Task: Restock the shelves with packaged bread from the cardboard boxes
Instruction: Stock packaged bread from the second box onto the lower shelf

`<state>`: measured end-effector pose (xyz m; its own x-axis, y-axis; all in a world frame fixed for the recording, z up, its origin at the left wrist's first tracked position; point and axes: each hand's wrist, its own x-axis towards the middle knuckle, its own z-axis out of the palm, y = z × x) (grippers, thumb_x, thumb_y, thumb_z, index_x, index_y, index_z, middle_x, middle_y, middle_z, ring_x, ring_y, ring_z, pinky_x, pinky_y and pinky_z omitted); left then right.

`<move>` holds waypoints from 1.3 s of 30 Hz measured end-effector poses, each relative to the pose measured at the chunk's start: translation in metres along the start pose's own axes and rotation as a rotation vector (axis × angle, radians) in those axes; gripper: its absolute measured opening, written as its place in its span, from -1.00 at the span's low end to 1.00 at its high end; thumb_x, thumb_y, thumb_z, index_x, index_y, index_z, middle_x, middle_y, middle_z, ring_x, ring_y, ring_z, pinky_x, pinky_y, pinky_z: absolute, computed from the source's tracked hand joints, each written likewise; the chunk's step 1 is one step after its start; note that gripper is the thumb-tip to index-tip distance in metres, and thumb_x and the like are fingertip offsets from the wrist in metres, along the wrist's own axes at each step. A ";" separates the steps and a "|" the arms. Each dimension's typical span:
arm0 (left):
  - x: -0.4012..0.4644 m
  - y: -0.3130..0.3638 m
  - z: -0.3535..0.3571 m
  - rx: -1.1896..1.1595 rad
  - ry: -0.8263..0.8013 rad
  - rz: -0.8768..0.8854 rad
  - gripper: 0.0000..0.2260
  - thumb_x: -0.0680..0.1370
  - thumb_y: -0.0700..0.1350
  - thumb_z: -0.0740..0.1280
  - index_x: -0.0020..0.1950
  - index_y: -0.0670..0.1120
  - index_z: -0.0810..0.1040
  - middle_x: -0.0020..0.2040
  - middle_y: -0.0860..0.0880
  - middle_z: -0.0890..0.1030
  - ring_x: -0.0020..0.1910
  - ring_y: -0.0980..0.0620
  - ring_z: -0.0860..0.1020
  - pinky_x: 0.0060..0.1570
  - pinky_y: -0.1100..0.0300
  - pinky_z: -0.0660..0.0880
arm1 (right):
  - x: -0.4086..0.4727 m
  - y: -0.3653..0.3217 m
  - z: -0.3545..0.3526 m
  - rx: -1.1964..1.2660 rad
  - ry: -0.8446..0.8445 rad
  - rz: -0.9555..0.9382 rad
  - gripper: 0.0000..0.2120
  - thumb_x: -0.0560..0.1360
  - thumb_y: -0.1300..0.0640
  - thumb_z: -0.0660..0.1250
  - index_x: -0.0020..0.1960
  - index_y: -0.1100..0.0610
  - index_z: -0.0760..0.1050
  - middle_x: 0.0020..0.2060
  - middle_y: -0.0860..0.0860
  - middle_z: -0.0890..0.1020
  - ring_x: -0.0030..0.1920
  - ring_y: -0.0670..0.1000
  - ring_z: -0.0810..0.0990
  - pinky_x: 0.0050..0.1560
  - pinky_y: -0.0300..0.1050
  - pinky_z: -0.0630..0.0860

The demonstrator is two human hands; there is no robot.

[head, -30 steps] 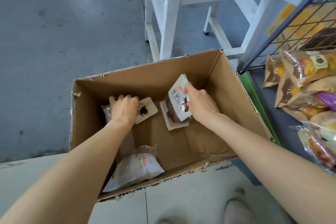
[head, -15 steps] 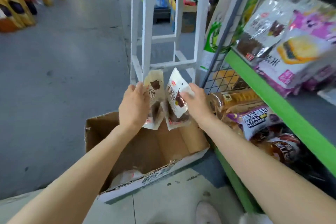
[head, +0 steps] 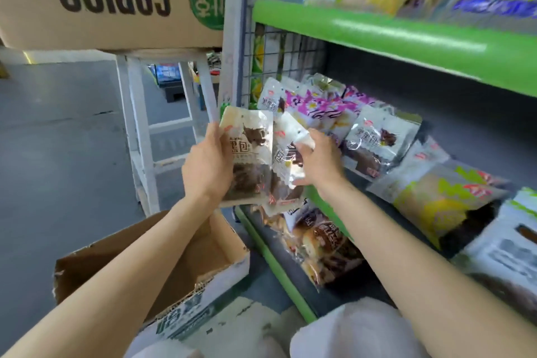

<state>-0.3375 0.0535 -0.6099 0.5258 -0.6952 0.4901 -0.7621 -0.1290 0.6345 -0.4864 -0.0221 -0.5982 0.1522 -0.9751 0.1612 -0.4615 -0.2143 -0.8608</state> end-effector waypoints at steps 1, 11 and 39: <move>0.000 0.012 0.004 -0.021 -0.011 0.008 -0.84 0.66 -0.06 0.03 0.05 -0.14 0.31 -0.14 -0.22 0.61 -0.18 -0.27 0.55 -0.24 -0.06 0.48 | 0.003 0.003 -0.013 0.036 0.064 0.046 -0.63 0.60 0.22 0.17 0.41 0.13 0.33 0.30 0.14 0.46 0.21 0.22 0.51 0.08 0.24 0.54; 0.007 0.067 0.043 -0.159 -0.038 0.029 -0.86 0.66 -0.08 0.04 0.02 -0.13 0.29 -0.18 -0.12 0.54 -0.25 -0.21 0.50 -0.30 -0.01 0.45 | 0.051 0.042 -0.086 -0.313 0.416 0.132 -0.80 0.61 0.23 0.08 0.19 0.13 0.40 0.14 0.22 0.57 0.12 0.25 0.53 -0.02 0.01 0.41; 0.031 0.085 0.086 -0.668 -0.405 -0.158 -0.66 0.60 -0.01 0.22 0.29 -0.17 0.34 0.16 -0.12 0.55 0.10 -0.07 0.55 0.08 0.09 0.52 | 0.014 0.060 -0.084 0.326 -0.235 0.133 -0.56 0.36 0.27 0.50 0.15 0.04 0.43 -0.07 -0.03 0.65 -0.13 -0.05 0.64 -0.41 -0.27 0.52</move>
<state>-0.4188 -0.0401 -0.5919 0.3327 -0.9237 0.1900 -0.2343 0.1142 0.9654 -0.5854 -0.0536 -0.6067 0.3230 -0.9454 -0.0435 -0.1954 -0.0216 -0.9805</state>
